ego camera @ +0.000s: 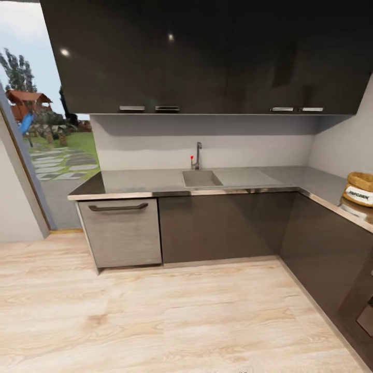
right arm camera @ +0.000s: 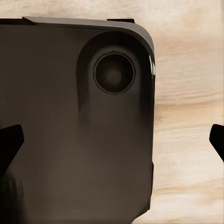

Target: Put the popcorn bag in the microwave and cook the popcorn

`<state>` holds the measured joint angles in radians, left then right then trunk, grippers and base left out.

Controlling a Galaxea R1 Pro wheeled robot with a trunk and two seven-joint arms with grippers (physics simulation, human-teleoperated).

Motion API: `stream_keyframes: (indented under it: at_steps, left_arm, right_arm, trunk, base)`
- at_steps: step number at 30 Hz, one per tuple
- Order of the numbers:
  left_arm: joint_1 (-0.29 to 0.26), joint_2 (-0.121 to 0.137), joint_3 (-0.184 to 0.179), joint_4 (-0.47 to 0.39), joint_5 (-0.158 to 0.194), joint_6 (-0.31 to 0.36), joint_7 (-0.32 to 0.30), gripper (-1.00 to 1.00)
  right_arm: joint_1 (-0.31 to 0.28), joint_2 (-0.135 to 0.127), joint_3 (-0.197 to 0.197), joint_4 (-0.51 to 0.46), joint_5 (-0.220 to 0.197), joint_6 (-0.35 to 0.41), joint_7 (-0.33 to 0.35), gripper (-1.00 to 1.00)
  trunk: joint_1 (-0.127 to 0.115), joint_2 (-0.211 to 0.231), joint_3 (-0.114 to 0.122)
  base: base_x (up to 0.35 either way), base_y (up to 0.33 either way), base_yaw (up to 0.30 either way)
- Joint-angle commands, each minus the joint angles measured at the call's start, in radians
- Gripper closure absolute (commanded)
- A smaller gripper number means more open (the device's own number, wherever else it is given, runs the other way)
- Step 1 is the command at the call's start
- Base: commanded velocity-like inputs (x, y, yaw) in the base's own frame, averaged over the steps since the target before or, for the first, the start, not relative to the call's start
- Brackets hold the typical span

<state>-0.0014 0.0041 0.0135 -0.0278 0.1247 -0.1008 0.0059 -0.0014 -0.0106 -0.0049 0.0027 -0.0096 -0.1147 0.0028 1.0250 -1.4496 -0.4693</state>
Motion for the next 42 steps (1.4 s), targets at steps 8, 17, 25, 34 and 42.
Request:
stream_keyframes:
  at_steps: [8, 17, 25, 34, 42]
  left_arm:
    - [0.0, 0.0, 0.0, 0.0, 0.007, -0.003, 0.0, -1.0]
    - [0.0, 0.0, 0.0, 0.0, 0.008, -0.004, 0.0, -1.0]
    - [0.0, 0.0, 0.001, 0.0, 0.007, -0.004, 0.0, -1.0]
    - [0.0, 0.0, 0.0, 0.0, 0.008, -0.002, 0.0, -1.0]
    - [0.0, -0.007, -0.003, 0.002, 0.0, -0.003, -0.007, -1.0]
  right_arm:
    - [0.0, -0.002, -0.001, 0.0, -0.001, -0.004, 0.0, -1.0]
    - [0.0, 0.0, -0.001, 0.0, -0.001, -0.005, 0.0, -1.0]
    - [0.0, 0.001, -0.001, 0.0, -0.001, -0.005, 0.0, -1.0]
    - [0.0, 0.0, -0.001, 0.0, 0.0, -0.005, 0.0, -1.0]
    - [0.0, 0.0, -0.001, 0.0, -0.001, -0.005, 0.0, -1.0]
  trunk:
    - [0.0, 0.0, -0.001]
    - [0.0, 0.0, -0.001]
    - [0.0, 0.0, -0.001]
    - [0.0, 0.0, -0.001]
    - [0.0, 0.0, -0.001]
  base:
    - [0.0, 0.0, -0.29]
    - [0.0, 0.0, -0.29]
    - [0.0, 0.0, -0.29]
    - [0.0, 0.0, -0.29]
    - [0.0, 0.0, -0.29]
